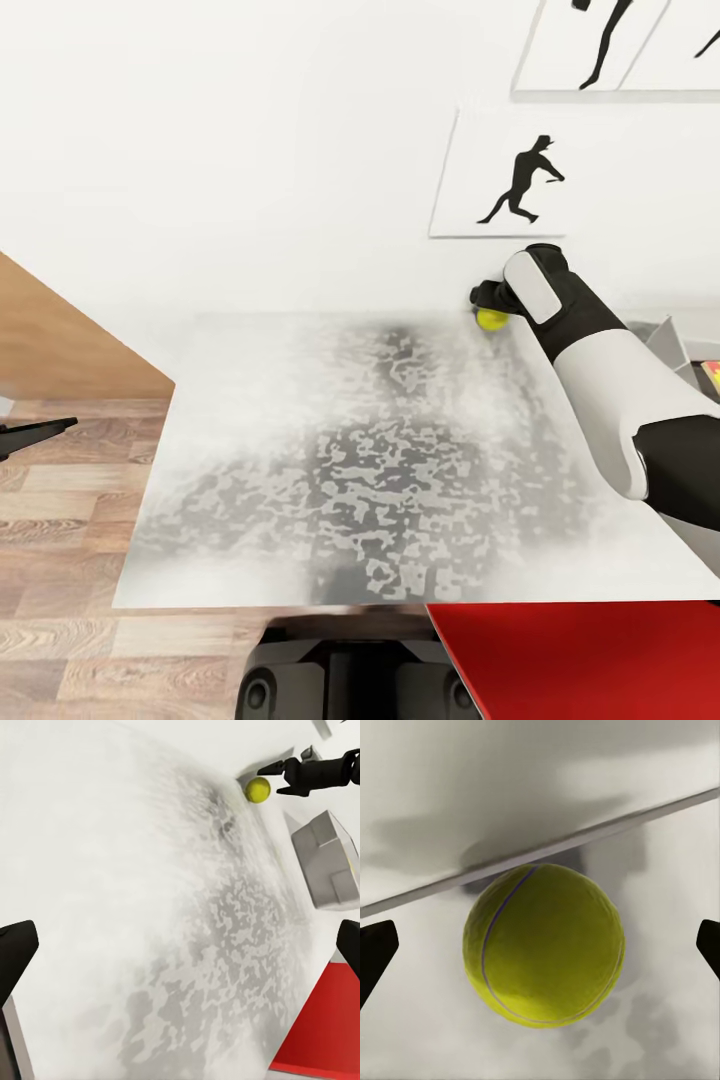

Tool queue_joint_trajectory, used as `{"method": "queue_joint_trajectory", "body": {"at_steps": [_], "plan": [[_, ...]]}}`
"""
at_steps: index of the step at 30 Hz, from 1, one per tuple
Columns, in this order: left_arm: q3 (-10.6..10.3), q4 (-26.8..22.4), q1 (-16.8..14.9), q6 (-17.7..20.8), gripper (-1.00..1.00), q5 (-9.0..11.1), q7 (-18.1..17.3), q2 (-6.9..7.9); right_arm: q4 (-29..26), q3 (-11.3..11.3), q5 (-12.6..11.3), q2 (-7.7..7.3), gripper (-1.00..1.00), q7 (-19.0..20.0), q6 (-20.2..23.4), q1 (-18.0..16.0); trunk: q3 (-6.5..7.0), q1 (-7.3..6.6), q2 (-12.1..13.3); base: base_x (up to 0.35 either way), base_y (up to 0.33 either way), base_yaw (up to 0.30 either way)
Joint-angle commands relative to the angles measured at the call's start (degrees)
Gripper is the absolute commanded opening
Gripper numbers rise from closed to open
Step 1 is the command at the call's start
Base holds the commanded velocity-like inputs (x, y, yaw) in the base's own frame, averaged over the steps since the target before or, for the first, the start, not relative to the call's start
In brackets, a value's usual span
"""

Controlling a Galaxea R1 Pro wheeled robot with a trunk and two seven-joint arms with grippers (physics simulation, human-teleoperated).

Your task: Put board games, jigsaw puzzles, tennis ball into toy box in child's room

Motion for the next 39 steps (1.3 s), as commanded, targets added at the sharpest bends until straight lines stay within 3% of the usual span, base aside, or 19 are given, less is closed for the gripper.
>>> {"method": "queue_joint_trajectory", "body": {"at_steps": [1,39], "plan": [[0.0,0.0,-0.03,0.61,1.0,-0.06,-0.24,0.02,-0.06,0.44,-0.58,-0.1,1.0,-0.51,0.12,-0.06,-0.13,0.03,-0.09,0.0,0.0,0.0],[0.0,-0.06,-0.03,0.61,1.0,-0.06,-0.24,0.07,-0.14,0.44,-0.55,-0.52,1.0,-0.44,0.18,-0.15,-2.27,0.03,-0.09,0.0,0.0,0.0]]}}
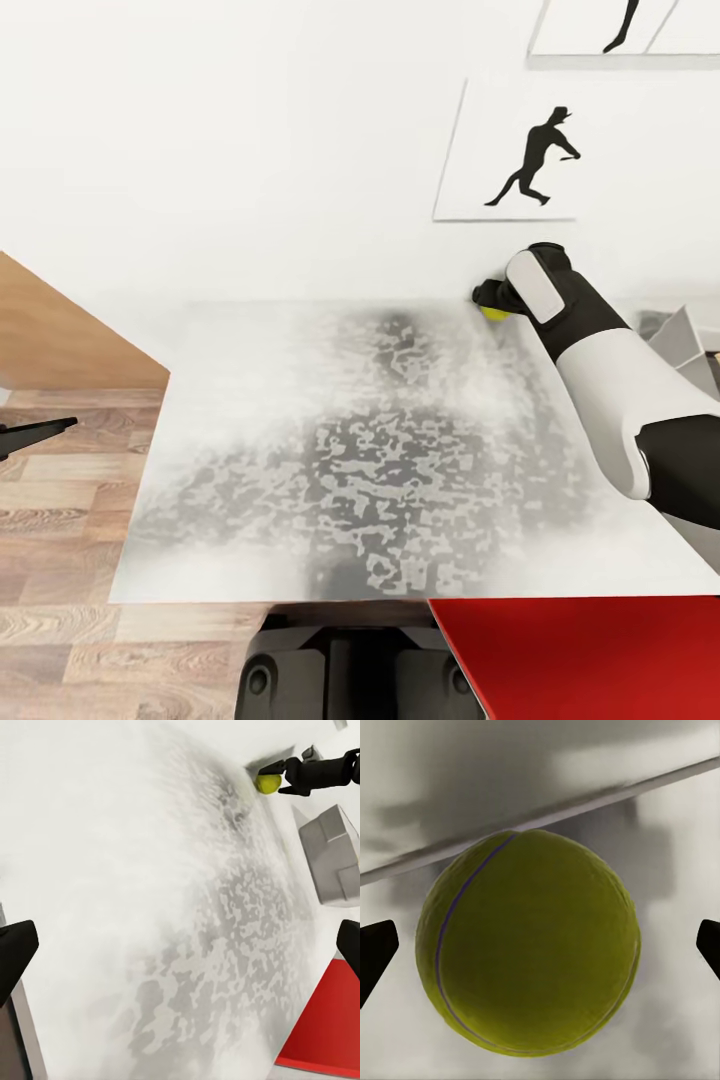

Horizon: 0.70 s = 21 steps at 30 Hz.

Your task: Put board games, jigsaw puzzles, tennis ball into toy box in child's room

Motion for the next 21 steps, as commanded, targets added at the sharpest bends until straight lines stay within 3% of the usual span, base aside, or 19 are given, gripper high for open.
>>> {"method": "queue_joint_trajectory", "body": {"at_steps": [1,21], "plan": [[0.0,-0.01,-0.03,0.61,1.0,-0.05,-0.24,0.03,-0.06,0.44,-0.6,-0.01,1.0,-0.52,0.12,-0.06,-0.14,0.03,-0.09,0.0,0.0,0.0],[0.04,-0.02,-0.03,0.61,1.0,-0.05,-0.24,0.03,-0.13,0.41,-0.65,0.03,1.0,-0.49,0.33,-0.06,-0.81,0.03,-0.09,0.0,0.0,0.0]]}}
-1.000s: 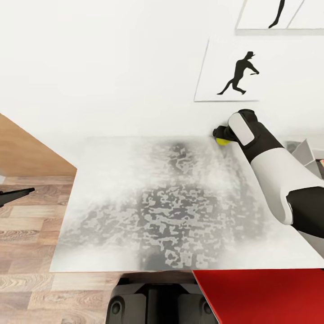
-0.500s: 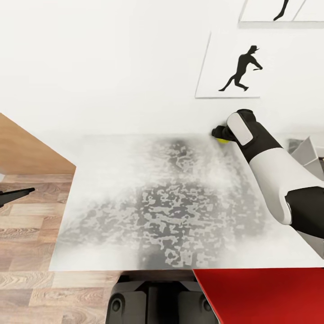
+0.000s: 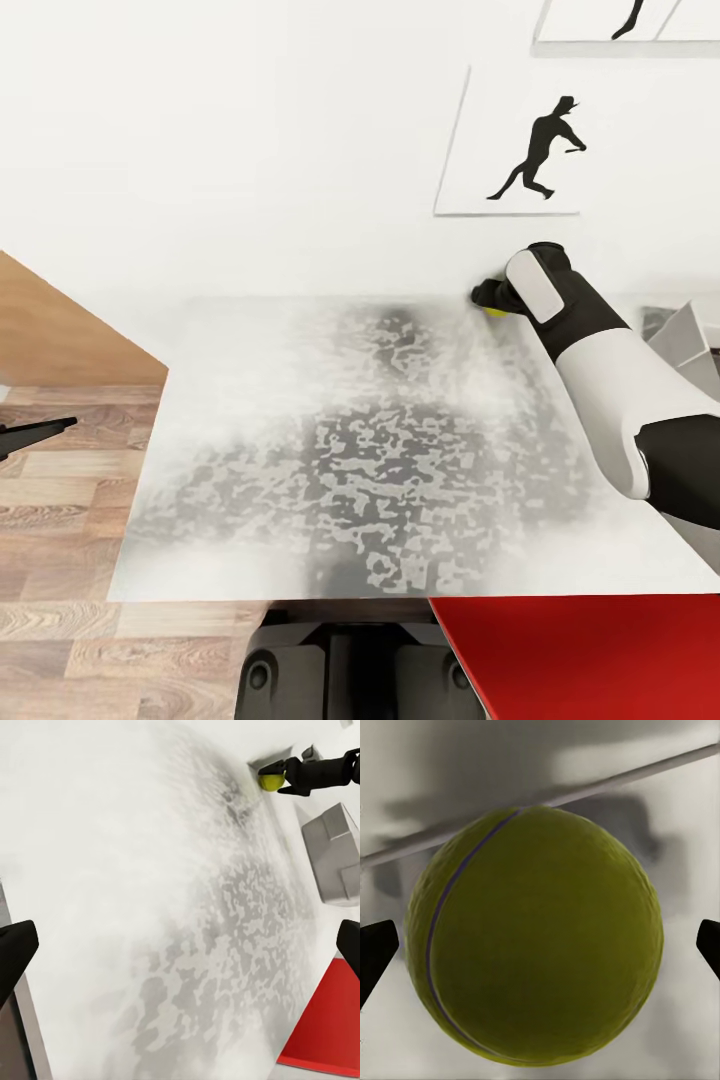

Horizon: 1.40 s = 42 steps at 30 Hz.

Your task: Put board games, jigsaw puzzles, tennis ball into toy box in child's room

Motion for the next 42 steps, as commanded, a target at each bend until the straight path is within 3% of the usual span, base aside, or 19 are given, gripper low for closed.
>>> {"method": "queue_joint_trajectory", "body": {"at_steps": [1,6,7,42], "plan": [[-0.01,-0.01,-0.03,0.61,1.0,-0.06,-0.24,0.02,-0.15,0.43,-0.61,-0.08,1.0,-0.51,0.14,-0.05,-0.07,0.03,-0.09,0.0,0.0,0.0],[-0.04,-0.01,-0.03,0.61,1.0,-0.06,-0.24,-0.01,-1.07,0.43,-0.64,-0.1,1.0,-0.56,0.26,-0.03,-0.07,0.03,-0.09,0.0,0.0,0.0],[-0.02,-0.01,-0.03,0.61,1.0,-0.06,-0.24,0.0,-1.12,0.42,-0.64,-0.1,-1.0,-0.55,0.27,-0.03,-0.07,0.03,-0.09,0.0,0.0,0.0],[-0.04,-1.32,-0.04,0.86,1.0,-0.06,-0.24,-0.01,-1.65,0.43,-0.66,-0.37,-1.0,-0.59,0.35,-0.01,0.61,0.03,-0.09,0.0,0.0,0.0]]}}
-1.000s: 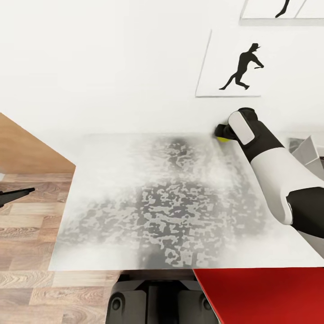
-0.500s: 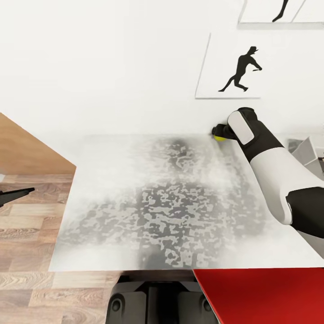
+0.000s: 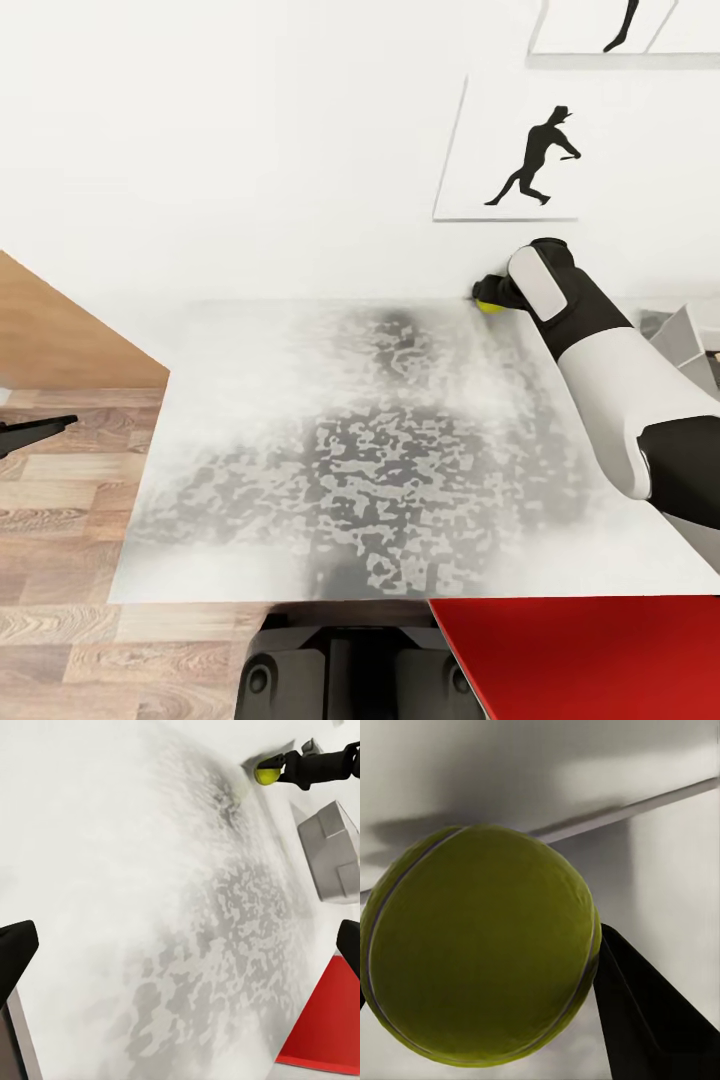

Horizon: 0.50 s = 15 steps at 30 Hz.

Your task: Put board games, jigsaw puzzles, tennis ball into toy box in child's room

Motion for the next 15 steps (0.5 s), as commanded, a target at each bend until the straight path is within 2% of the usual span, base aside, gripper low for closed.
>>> {"method": "queue_joint_trajectory", "body": {"at_steps": [1,5,12,15], "plan": [[0.0,-0.01,-0.02,0.62,1.0,-0.06,-0.24,0.02,-0.05,0.43,-0.81,-0.15,-1.0,-0.63,0.04,-0.07,-0.04,0.03,-0.09,-0.01,0.0,0.0],[0.02,-0.01,-0.01,0.75,1.0,-0.06,-0.24,0.05,-0.05,0.38,-0.84,-0.08,-1.0,-0.63,0.04,-0.06,0.14,0.03,-0.09,-0.148,0.0,0.0],[0.06,-0.01,-0.02,0.88,1.0,-0.06,-0.24,0.07,-0.11,0.28,-0.92,-0.29,-1.0,-0.31,0.44,-0.08,0.63,0.03,-0.09,-0.306,0.0,0.0],[0.03,-0.01,-0.02,0.88,1.0,-0.06,-0.24,0.07,-2.27,0.05,-1.1,-0.36,-1.0,0.38,1.51,-0.03,0.89,0.03,-0.09,-0.326,0.0,0.0]]}}
